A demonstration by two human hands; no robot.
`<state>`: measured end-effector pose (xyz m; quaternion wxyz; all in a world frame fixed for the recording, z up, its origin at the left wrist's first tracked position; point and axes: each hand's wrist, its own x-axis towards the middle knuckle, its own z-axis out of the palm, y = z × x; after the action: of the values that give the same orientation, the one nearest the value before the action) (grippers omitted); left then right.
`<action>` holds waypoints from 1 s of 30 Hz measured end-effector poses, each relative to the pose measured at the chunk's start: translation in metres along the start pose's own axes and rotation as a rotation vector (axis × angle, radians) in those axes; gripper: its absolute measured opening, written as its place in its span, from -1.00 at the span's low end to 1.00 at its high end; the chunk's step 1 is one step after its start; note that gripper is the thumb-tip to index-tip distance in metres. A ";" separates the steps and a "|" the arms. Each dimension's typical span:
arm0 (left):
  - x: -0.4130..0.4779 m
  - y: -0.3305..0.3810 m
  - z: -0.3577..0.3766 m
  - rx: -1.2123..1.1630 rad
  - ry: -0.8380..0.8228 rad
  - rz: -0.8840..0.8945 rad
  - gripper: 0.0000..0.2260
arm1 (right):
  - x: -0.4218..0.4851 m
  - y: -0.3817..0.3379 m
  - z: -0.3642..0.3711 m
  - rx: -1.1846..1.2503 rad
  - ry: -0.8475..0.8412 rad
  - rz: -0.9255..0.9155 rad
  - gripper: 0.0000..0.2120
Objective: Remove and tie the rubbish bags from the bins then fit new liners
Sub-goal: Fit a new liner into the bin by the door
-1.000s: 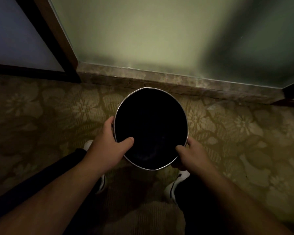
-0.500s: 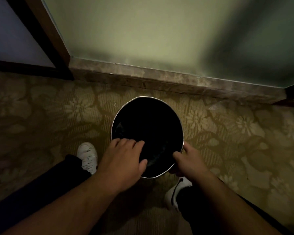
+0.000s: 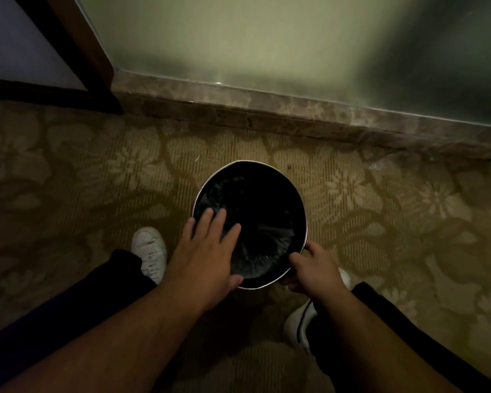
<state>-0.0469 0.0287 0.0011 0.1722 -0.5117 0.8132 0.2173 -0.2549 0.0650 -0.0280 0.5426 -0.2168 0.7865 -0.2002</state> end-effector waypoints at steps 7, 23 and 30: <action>0.015 -0.020 0.013 0.011 0.020 -0.120 0.16 | 0.010 0.011 0.004 0.008 -0.027 -0.018 -0.63; 0.030 -0.023 0.030 -0.008 -0.004 -0.123 0.17 | 0.028 0.024 0.009 0.038 -0.075 -0.007 -0.57; 0.033 -0.024 0.034 0.010 -0.004 -0.125 0.18 | 0.031 0.025 0.011 0.034 -0.058 0.008 -0.59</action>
<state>-0.0364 0.0126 -0.0488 0.1897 -0.5600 0.7805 0.2030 -0.2580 0.0676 -0.0696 0.5696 -0.2102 0.7676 -0.2051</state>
